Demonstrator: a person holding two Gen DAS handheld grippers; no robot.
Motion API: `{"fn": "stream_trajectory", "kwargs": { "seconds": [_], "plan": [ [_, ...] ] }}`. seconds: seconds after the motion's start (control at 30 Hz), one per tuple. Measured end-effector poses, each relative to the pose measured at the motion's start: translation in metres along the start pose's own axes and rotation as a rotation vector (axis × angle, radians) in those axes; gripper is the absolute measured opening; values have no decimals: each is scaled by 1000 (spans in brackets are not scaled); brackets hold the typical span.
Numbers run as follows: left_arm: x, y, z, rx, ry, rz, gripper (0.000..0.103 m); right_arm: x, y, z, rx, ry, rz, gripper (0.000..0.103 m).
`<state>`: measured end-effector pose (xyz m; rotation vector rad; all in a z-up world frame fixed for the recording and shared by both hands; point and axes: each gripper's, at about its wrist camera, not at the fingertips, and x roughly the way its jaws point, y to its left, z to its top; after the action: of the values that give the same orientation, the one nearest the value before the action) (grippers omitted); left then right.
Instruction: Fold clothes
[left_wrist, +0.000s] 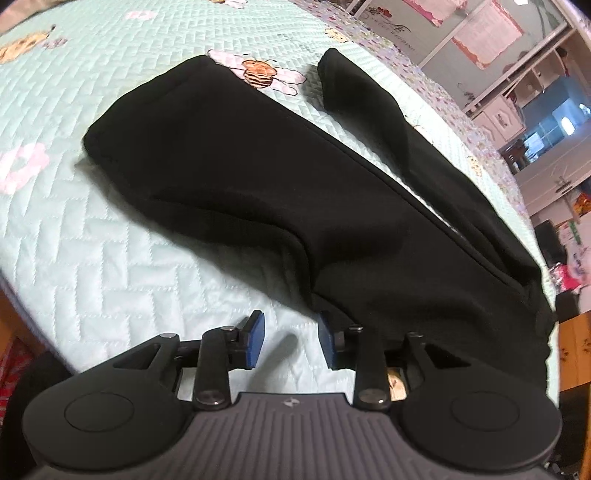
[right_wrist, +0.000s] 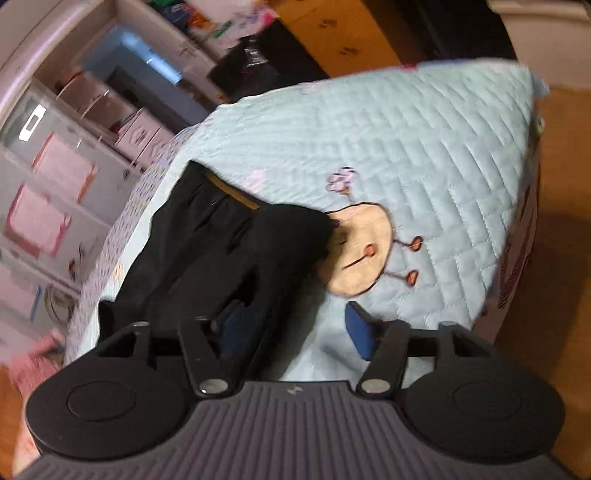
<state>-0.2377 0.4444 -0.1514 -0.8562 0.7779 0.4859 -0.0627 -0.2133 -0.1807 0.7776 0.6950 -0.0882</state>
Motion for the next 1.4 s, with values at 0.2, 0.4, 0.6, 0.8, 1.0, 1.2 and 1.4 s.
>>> {"fn": "stream_trajectory", "kwargs": {
  "seconds": [0.2, 0.4, 0.6, 0.8, 1.0, 1.2, 1.4],
  "plan": [
    [-25, 53, -2, -202, -101, -76, 40, -12, 63, -33, -185, 44, 93, 64],
    [-20, 97, 13, -385, -182, -99, 47, 1, 111, -62, -247, 167, 172, 65],
    [-16, 112, 33, -408, -257, -51, 47, -8, 133, -76, -289, 215, 177, 65],
    [-5, 125, 53, -390, -275, -54, 48, -16, 141, -84, -331, 226, 143, 69],
    [-10, 115, 90, -282, -274, -100, 12, -14, 153, -93, -377, 238, 125, 70],
    [-38, 109, 109, -116, -297, -27, 13, -18, 165, -98, -429, 230, 133, 70],
    [-16, 159, 103, -298, -129, -19, 31, -12, 168, -106, -429, 299, 141, 70]
  ]
}}
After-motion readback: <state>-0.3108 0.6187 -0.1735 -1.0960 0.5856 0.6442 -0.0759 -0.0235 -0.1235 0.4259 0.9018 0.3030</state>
